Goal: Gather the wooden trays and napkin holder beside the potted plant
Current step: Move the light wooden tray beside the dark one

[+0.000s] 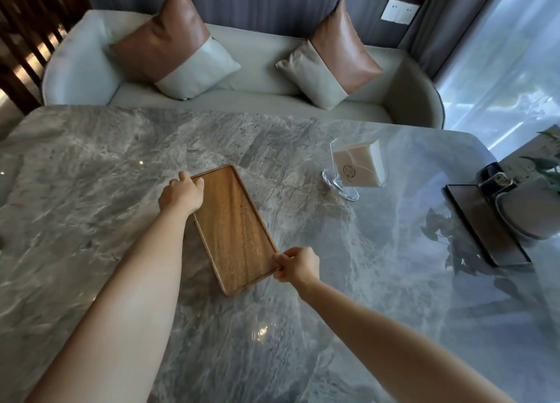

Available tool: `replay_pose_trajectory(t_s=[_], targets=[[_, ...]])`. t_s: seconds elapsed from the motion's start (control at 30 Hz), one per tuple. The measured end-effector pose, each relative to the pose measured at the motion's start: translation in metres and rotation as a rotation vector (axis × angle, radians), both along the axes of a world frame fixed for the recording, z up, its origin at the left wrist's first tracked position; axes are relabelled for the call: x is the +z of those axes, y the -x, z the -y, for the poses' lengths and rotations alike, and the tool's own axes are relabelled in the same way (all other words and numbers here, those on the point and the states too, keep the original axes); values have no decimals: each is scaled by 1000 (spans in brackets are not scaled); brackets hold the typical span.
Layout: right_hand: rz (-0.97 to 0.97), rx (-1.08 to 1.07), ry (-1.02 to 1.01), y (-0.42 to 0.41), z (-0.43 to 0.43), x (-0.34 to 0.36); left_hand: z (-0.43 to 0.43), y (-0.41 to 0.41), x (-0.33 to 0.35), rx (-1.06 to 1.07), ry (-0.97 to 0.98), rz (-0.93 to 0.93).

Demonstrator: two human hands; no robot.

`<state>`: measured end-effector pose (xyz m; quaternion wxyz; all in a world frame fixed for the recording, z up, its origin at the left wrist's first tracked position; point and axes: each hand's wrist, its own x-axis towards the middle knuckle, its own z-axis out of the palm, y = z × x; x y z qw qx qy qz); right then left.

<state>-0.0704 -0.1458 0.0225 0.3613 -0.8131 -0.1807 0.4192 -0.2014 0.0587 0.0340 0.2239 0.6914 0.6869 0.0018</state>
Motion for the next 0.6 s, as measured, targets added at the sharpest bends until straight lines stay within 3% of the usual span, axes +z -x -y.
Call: replay_pose_trajectory(t_s=[0.27, 0.6], targets=[[66, 23, -212, -81, 10, 53, 8, -73, 73, 6, -122, 88], [187, -161, -329, -233, 79, 95, 63, -253, 132, -208, -173, 151]])
